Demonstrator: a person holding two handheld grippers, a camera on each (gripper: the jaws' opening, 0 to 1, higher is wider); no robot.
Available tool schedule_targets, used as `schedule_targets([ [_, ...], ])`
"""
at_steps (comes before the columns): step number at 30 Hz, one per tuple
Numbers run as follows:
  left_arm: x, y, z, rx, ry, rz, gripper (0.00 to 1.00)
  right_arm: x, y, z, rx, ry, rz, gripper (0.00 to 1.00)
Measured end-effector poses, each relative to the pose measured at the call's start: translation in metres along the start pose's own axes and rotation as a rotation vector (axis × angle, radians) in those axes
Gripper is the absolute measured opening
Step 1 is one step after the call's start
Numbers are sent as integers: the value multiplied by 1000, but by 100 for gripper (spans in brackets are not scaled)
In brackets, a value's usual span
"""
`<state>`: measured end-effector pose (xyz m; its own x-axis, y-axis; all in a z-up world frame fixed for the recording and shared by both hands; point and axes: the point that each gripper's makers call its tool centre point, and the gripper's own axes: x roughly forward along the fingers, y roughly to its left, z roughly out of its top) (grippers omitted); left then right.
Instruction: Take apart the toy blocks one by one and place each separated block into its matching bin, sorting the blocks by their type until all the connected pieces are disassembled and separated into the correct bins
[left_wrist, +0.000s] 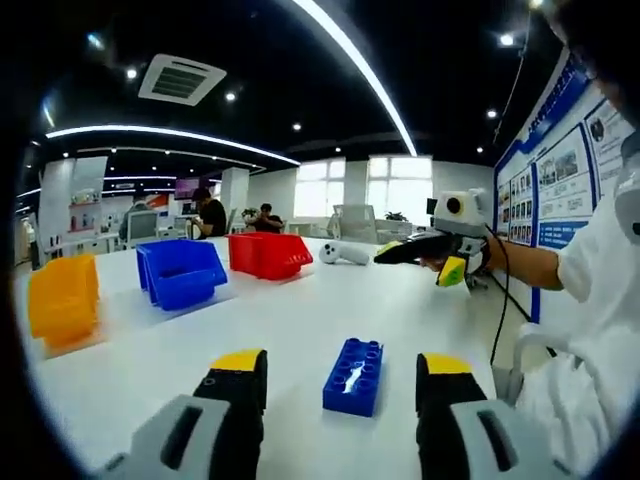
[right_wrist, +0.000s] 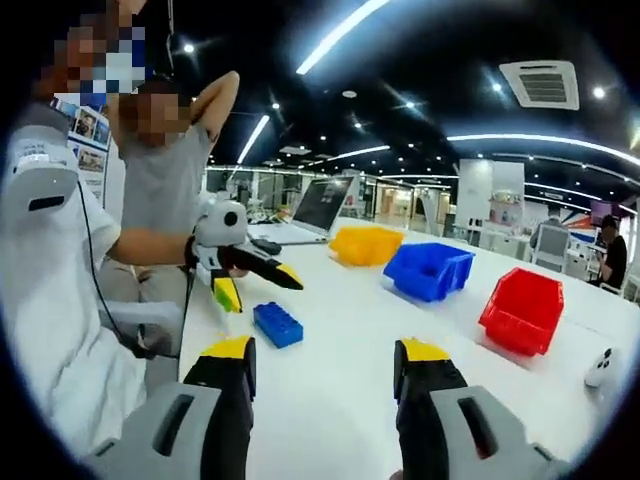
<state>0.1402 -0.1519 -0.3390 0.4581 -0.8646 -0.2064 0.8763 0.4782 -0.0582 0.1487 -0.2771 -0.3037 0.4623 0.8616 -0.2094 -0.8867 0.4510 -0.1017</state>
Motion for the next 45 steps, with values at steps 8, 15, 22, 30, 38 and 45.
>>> schedule_targets([
  [8,7,6,-9,3,53,-5,57,-2,3,1,3,-6,3,56],
  [15,12,7,-21,42,124,-12,26,-4,8,-2,5,-7,17,58],
  [22,15,7,-20,2,127,-22,24,-8,5,-3,13,-11,8,57],
  [30,18,15,9,-42,50,-28,24,-13,4,-6,16,-13,0,56],
  [38,35,56,48,-59,1,13,24,-17,5,-5,17,-19,-10,56],
  [45,51,111,62,-15,30,158,24,-22,-2,-13,43,0,-50,55],
])
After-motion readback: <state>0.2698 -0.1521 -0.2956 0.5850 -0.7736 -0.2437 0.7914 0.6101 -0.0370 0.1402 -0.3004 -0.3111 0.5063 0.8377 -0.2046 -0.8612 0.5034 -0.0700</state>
